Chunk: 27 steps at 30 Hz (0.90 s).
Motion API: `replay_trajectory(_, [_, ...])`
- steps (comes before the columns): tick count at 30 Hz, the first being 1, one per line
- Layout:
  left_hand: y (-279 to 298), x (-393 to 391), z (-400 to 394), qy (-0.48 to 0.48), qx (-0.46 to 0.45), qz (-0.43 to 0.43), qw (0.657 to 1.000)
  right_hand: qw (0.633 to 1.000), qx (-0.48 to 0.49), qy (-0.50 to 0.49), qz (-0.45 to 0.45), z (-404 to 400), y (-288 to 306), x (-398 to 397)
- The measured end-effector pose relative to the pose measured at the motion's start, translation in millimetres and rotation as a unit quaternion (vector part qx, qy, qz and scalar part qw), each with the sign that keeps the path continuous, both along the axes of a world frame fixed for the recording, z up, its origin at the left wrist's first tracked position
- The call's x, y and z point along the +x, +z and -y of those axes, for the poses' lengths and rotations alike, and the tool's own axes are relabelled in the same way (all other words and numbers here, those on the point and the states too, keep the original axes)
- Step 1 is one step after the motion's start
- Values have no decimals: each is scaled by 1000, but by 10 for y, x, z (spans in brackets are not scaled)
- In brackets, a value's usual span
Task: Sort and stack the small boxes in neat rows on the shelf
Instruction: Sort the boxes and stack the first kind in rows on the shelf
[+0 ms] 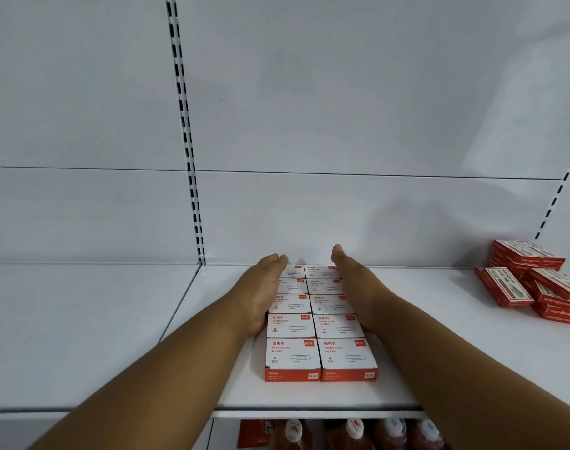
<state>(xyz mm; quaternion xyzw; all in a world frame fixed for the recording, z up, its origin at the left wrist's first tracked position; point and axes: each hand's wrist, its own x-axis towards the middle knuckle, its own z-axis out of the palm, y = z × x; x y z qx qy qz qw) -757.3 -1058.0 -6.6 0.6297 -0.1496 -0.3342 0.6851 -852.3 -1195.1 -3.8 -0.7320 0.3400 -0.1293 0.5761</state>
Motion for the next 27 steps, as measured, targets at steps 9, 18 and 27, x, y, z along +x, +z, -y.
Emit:
replay_trajectory(9, [-8, 14, -25, -9, -10, -27, 1000, 996, 77, -11, 31, 37, 13, -98])
replay_trajectory(18, [-71, -37, -76, 0, -17, -37, 999, 1000, 6, 2, -22, -81, 40, -184])
replay_trajectory(27, [-76, -41, -84, -8, -21, -39, 999, 1000, -12, -7, -21, -133, 71, -200])
